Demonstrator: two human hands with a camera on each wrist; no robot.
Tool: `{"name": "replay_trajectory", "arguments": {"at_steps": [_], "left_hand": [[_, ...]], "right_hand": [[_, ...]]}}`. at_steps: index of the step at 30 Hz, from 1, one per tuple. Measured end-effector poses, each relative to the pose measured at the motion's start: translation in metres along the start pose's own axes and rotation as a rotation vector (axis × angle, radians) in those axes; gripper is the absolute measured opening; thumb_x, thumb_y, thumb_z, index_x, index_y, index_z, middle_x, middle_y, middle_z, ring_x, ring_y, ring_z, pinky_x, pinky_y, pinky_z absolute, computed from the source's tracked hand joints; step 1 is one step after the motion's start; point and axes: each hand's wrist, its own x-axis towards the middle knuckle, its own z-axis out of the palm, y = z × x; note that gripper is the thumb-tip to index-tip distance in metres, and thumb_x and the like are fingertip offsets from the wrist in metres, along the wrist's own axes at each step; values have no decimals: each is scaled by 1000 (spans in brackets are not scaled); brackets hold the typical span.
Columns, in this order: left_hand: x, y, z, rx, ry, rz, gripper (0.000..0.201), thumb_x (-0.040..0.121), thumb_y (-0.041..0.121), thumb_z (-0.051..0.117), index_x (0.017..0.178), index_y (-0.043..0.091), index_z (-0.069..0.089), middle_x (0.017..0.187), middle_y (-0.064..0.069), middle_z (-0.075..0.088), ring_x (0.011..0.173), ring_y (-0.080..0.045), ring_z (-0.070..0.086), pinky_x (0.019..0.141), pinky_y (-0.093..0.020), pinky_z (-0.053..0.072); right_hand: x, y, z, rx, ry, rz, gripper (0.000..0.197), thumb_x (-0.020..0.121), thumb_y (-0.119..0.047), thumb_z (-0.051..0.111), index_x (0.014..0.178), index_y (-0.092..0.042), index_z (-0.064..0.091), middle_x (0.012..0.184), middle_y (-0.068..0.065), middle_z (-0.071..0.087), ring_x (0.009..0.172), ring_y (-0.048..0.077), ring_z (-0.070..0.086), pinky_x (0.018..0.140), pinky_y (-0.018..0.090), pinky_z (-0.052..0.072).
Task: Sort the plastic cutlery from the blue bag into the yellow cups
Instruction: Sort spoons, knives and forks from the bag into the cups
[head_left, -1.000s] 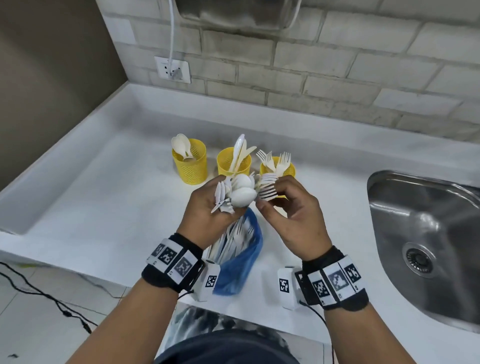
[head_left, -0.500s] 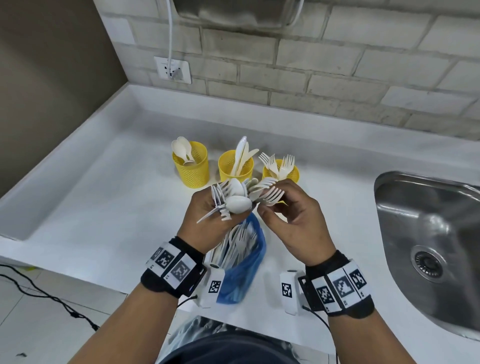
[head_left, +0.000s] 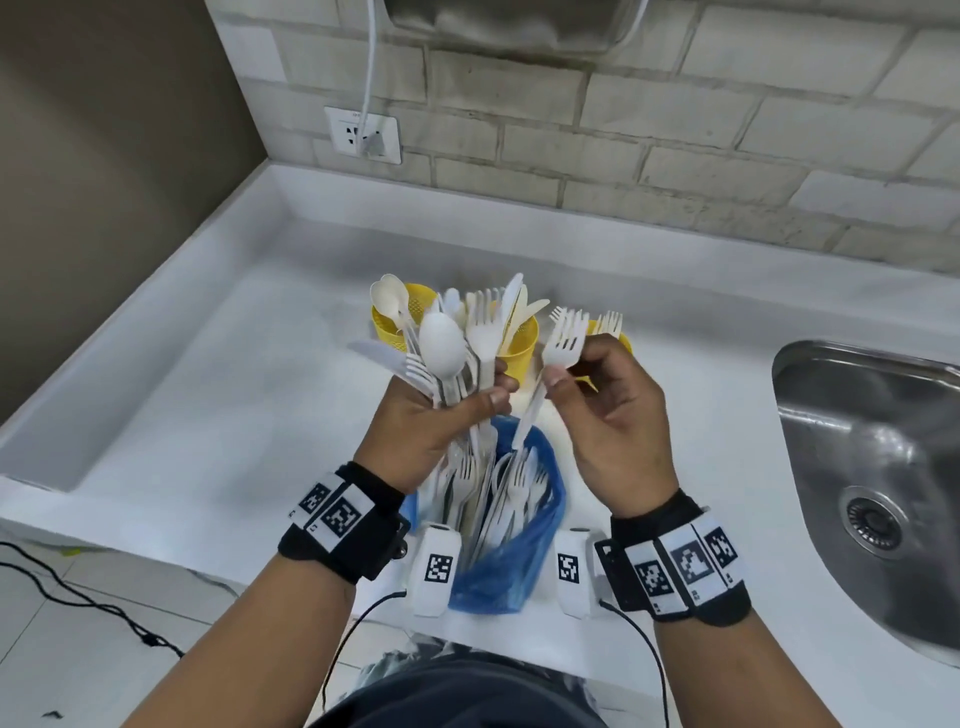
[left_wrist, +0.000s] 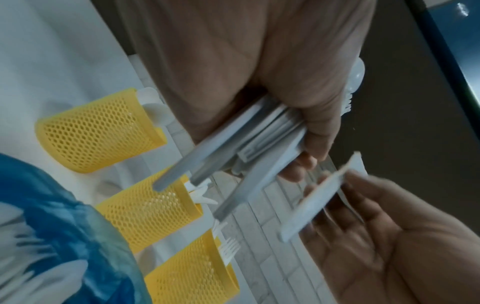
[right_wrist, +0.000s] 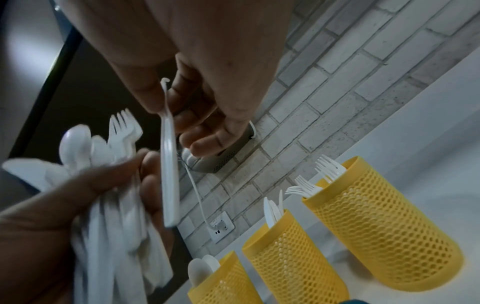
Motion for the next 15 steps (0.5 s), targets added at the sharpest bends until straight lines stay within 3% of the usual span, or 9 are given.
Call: {"name": "replay_trajectory", "arguments": {"at_steps": [3,6,8,10,12,15], "left_hand": [[5,2,-23,-103,28,-25,19,86,5,72,104,12,71,97,-13,73,85,-27,70,78,-37,57],[7,6,-46,-177,73,-43,20,87,4,68,103,16,71,95,-11,72,77,-25,68,74,-36,57],[5,8,-60,-213,120,-58,21,87,4,65,105,14,69,94,-9,72,74,-24,67,73,-34,57],[3,10,-71,-211,145,-78,23,86,6,64,107,13,68,94,-8,73,73,-23,67,73,-33,58],[1,11,-78,-204,154,-105,24,86,7,65,109,12,67,95,-9,73,73,-24,68,73,-34,58],[-3,8,-81,-177,152,-152,26,86,8,67,112,11,67,99,-13,72,74,-27,67,75,-37,58]], "right_hand": [[2,-3,5,137,88,19,6,99,-8,56,105,-10,57,99,17,70,87,34,70,85,50,58],[2,-5,10,164,109,52,5,106,-4,45,109,-6,47,92,24,67,68,41,68,68,44,59],[-1,-3,15,135,116,80,6,108,-4,42,109,-9,46,83,20,63,52,37,59,53,39,53],[-4,2,23,87,119,96,15,108,-5,42,105,-18,48,73,13,56,48,27,47,46,30,40],[-7,8,31,48,109,118,19,105,-9,48,99,-27,52,69,5,49,54,14,42,49,22,36],[-9,13,42,81,70,226,13,96,-21,48,96,-23,61,70,4,47,59,12,40,54,22,33]]}}
